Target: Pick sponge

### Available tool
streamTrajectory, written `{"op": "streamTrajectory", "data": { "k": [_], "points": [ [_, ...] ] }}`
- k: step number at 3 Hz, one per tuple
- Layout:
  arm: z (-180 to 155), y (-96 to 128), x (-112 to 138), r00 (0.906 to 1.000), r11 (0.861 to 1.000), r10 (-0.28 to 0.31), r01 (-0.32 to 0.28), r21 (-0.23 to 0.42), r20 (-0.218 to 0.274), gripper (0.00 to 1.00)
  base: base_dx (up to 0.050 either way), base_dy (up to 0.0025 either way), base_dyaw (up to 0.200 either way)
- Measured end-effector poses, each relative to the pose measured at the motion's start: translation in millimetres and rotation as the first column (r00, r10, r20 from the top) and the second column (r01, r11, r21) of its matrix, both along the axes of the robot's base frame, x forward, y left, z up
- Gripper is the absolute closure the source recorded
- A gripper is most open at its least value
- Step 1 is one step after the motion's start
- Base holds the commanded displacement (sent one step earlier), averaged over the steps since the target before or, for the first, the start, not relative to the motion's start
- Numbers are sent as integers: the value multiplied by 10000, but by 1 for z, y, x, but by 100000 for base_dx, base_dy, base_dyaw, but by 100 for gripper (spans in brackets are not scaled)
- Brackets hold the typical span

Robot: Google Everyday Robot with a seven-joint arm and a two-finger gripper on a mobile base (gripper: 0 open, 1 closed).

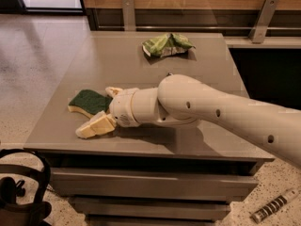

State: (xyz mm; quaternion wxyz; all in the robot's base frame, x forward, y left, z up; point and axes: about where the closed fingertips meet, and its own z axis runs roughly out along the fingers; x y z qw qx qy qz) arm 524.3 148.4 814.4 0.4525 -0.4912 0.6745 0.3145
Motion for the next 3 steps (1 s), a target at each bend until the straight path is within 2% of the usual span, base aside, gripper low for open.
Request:
{"op": "streamTrajectory", "data": {
  "k": [1, 2, 3],
  "points": [
    [0, 2, -1, 10000, 10000, 32, -32, -3, 10, 38, 0, 0, 0],
    [1, 4, -2, 10000, 10000, 70, -70, -9, 27, 69, 0, 0, 0],
    [2, 5, -3, 9999, 10000, 99, -99, -13, 39, 92, 0, 0, 0]
  ]
}}
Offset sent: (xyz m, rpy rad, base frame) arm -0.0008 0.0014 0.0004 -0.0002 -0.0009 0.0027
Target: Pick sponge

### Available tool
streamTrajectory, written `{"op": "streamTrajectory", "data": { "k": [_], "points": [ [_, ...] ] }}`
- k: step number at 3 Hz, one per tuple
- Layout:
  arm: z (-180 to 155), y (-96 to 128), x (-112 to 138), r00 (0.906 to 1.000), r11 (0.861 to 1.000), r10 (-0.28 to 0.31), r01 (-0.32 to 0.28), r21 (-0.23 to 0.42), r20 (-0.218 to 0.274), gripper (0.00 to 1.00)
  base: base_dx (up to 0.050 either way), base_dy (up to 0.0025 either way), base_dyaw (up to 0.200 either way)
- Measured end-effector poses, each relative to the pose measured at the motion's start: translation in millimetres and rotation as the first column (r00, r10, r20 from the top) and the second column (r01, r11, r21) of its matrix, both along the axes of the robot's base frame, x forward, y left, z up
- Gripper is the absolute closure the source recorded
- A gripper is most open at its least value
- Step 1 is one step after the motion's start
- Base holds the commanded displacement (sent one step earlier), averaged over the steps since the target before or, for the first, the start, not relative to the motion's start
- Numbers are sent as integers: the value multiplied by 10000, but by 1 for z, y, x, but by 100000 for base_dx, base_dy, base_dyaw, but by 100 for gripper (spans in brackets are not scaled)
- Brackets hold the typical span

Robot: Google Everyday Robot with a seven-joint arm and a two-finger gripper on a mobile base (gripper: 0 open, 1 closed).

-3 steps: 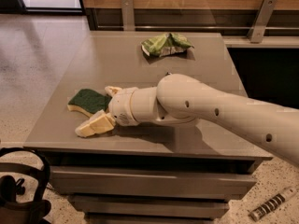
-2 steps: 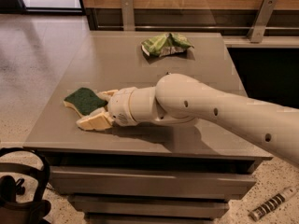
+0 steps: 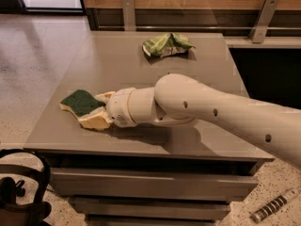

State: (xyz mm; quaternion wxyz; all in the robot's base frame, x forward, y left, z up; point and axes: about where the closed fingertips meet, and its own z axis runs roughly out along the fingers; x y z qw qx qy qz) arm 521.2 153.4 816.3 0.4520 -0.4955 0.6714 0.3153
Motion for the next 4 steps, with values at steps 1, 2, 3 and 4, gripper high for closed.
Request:
{"op": "streamTrajectory", "data": {
  "k": [1, 2, 3, 4],
  "points": [
    [6, 2, 0, 9999, 9999, 149, -149, -6, 39, 100, 0, 0, 0],
    [28, -2, 4, 9990, 9992, 378, -375, -129, 253, 100, 0, 0, 0],
    [64, -12, 11, 9955, 9978, 530, -496, -447, 790, 100, 0, 0, 0],
    [102, -29, 25, 9853, 9971, 689, -630, -423, 1563, 100, 0, 0, 0]
  ]
}}
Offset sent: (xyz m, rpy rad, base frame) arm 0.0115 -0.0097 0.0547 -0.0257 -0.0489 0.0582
